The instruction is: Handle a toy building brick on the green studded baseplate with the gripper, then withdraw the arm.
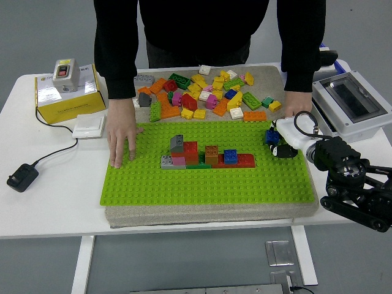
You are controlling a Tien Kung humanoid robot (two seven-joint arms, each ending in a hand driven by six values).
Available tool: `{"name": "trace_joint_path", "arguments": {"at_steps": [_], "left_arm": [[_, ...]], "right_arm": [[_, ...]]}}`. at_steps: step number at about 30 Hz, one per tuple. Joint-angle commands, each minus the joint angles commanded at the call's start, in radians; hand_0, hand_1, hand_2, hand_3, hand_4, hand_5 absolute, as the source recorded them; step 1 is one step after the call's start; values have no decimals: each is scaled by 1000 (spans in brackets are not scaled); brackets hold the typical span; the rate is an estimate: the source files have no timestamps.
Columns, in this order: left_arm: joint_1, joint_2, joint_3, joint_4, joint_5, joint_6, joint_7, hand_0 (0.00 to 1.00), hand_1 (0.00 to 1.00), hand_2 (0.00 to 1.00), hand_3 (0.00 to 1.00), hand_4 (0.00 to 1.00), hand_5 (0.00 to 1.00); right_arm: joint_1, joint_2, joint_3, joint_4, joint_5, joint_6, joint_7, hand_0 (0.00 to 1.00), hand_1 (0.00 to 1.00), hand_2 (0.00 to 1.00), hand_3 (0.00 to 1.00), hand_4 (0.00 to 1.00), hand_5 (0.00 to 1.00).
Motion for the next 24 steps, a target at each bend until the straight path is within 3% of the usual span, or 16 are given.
{"name": "trace_joint_path", "arguments": {"at_steps": [11,17,24], "left_arm": [[0,1,-5,0,4,0,2,712,674,631,664,128,689],[0,1,-5,0,6,-1,3,711,673,631,665,128,690],[-1,2,-8,0,10,-1,3,711,673,630,664,128,689]], "right_arm": [[-13,-40,22,190,22,31,-38,60,174,545,619,452,363],[-13,-41,28,298,72,41,-49,58,169,544,619,448,365],[-3,-16,34,311,82,43,-53,58,170,544,619,449,365]]}}
